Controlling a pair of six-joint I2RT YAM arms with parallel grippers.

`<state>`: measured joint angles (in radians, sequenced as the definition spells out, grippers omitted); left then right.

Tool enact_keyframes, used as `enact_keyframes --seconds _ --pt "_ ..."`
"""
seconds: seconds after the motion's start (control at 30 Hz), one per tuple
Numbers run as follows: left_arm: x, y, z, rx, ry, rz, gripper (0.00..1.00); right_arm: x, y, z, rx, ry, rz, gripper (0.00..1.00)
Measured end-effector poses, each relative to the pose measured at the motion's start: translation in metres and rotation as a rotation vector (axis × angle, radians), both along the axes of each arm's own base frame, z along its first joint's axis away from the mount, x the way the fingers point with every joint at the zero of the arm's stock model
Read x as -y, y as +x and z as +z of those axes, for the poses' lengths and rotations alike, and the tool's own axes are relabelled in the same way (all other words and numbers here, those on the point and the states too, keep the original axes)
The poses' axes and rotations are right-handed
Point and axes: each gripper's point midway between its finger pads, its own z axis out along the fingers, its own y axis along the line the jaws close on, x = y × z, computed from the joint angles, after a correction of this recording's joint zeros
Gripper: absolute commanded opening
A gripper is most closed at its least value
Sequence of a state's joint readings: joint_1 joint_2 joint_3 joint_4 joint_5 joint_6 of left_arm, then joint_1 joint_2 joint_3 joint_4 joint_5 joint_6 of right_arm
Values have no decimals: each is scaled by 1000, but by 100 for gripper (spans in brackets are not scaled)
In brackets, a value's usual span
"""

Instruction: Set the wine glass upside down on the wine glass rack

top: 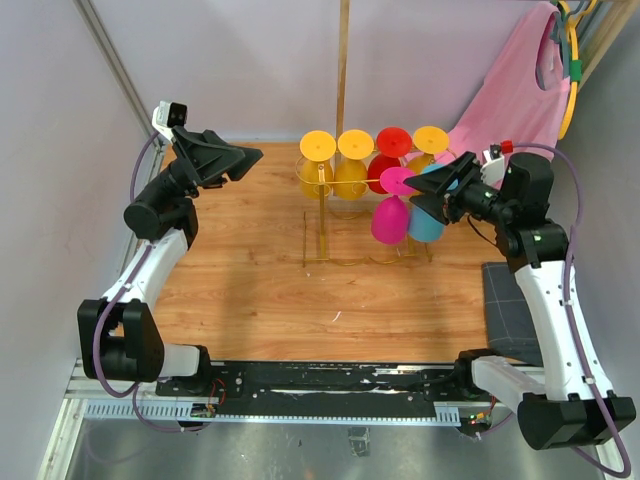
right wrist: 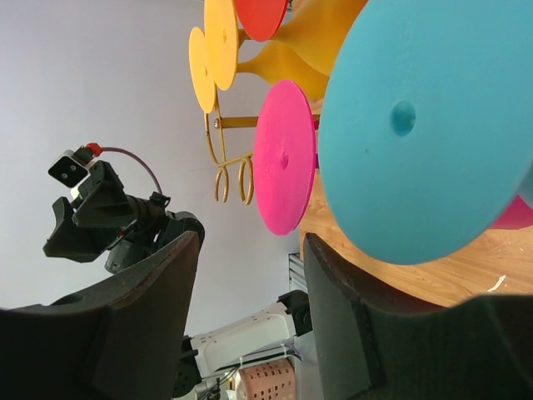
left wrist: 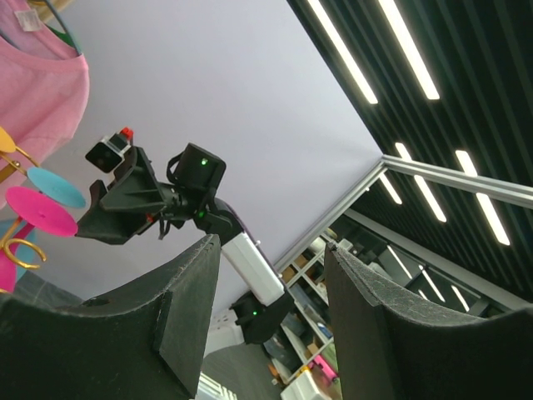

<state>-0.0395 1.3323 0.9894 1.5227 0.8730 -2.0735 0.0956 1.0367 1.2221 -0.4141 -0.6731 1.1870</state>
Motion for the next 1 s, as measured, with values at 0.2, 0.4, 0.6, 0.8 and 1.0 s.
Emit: enact_keyframes --seconds 0.2,0.4,0.6,0.8,1.0 --pt "0 0 -1 -2 0 0 58 0 -6 3 5 3 5 55" --pt "0 0 -1 -2 0 0 58 0 -16 11 32 7 11 56" --pt "0 0 -1 -4 3 -1 58 0 -31 33 88 12 23 63" --pt "5 -1 -8 7 67 35 59 4 -49 69 240 -44 35 74" --pt "9 10 -15 4 212 174 67 9 -54 73 325 -116 27 96"
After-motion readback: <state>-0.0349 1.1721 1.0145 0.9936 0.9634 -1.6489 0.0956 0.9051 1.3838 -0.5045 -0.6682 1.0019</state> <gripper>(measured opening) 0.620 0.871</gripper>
